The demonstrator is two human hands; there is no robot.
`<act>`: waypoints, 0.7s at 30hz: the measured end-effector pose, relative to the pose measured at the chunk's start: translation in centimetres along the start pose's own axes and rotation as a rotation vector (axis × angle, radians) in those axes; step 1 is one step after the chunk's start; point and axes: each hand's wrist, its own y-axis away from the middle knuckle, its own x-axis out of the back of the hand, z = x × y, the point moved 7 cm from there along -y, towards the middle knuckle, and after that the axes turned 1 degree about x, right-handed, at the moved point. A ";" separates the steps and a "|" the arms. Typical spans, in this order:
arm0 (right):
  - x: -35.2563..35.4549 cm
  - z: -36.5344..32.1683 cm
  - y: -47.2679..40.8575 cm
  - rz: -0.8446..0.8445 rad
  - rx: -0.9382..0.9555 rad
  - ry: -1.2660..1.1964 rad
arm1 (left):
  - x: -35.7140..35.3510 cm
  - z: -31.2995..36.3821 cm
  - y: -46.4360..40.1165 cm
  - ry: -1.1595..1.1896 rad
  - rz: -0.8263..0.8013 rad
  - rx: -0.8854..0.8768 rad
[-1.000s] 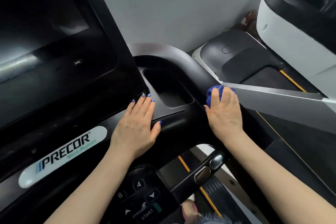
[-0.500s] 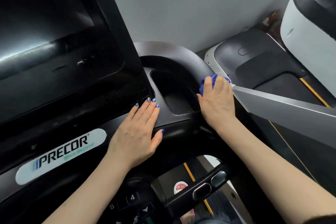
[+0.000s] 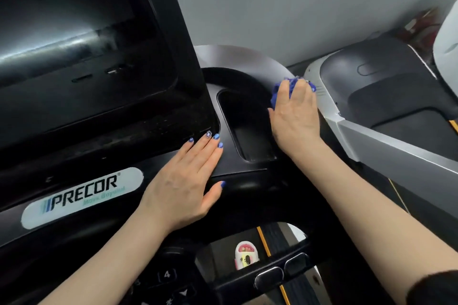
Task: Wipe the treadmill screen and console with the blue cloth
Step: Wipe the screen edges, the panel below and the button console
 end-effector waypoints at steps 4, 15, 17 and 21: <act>0.3 0.6 1.0 0.034 0.052 -0.054 | -0.1 0.2 0.0 0.004 -0.010 -0.003; 1.9 -4.2 -9.0 0.021 0.270 -0.317 | -0.3 0.2 -0.1 -0.001 0.020 -0.012; 3.0 -6.2 -10.0 0.013 0.418 -0.330 | -0.3 0.2 -0.1 0.000 0.017 -0.011; 3.7 -9.4 -11.3 -0.090 0.631 -0.364 | -0.1 0.1 -0.2 0.003 0.008 -0.004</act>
